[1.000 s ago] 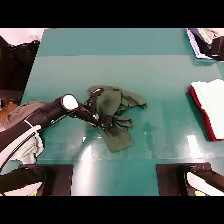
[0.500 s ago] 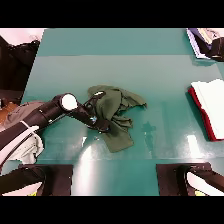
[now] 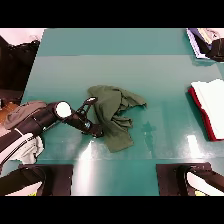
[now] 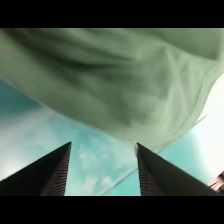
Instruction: Fold the shirts.
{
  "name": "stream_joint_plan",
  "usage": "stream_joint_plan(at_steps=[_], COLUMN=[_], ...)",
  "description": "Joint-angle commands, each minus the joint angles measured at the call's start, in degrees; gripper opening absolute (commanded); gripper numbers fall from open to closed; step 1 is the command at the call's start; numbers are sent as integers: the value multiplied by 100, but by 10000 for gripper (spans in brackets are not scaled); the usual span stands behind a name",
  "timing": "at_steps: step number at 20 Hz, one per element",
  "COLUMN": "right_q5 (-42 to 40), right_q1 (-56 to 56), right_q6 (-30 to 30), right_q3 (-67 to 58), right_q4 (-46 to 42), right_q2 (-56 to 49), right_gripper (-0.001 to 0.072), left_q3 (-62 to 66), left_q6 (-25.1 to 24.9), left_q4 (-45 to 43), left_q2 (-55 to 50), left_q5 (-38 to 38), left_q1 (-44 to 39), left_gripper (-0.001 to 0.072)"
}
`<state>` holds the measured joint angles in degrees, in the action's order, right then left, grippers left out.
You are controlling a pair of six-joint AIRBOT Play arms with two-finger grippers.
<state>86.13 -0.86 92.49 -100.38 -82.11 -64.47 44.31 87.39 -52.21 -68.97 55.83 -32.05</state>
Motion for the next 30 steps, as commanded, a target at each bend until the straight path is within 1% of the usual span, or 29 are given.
stream_joint_plan(at_steps=[1,5,7,8,9,10,12,13,14,15,17,18,19,20,21,22,23,24,25,30], right_q5=[9,94,118,146,188,219,225,232,234,203,92,9,-175,-396,-599,-743,-848,-935,-1073,-2000], right_q1=[4,4,4,4,4,4,4,7,20,66,245,313,367,420,457,487,535,603,697,1145], right_q6=[-2,0,0,-2,-2,-2,-2,0,-2,-2,-57,-229,-459,-704,-968,-1141,-1241,-1266,-1285,-1552], right_q3=[4,4,2,2,2,2,2,4,20,94,507,802,1182,1545,1893,2155,2389,2542,2662,2809], right_q4=[7,7,7,7,4,4,4,13,13,13,83,315,658,1054,1449,1777,2057,2277,2400,2354], right_q2=[-4,-4,-4,-4,-4,-4,-4,-9,-11,-9,-9,-9,-11,-37,-125,-260,-448,-664,-918,-2046], right_gripper=[20,20,20,20,20,20,19,20,20,20,20,20,20,20,36,212,474,580,579,579], left_q3=[-433,-472,-472,-470,-466,-442,-251,-74,140,420,997,1224,1414,1539,1622,1652,1659,1663,1665,1663], left_q6=[22,33,31,31,20,-46,-142,-208,-173,-33,234,273,269,264,264,262,262,262,260,219], left_q4=[579,671,800,857,911,933,778,494,20,-675,-2107,-2614,-2892,-2957,-2949,-2951,-2946,-2951,-2951,-2973], left_q2=[15,-50,-216,-269,-280,-273,-234,-149,-44,114,396,562,769,962,1145,1296,1388,1440,1458,1456], left_q5=[-850,-1250,-1300,-1303,-1303,-1300,-1152,-955,-680,-271,748,1156,1456,1576,1598,1596,1622,1707,1801,1991], left_q1=[9,9,9,9,9,9,9,9,9,15,197,382,654,949,1261,1499,1709,1853,1963,1996], left_gripper=[486,485,484,444,180,34,25,24,24,24,24,24,24,24,25,25,25,25,25,25])
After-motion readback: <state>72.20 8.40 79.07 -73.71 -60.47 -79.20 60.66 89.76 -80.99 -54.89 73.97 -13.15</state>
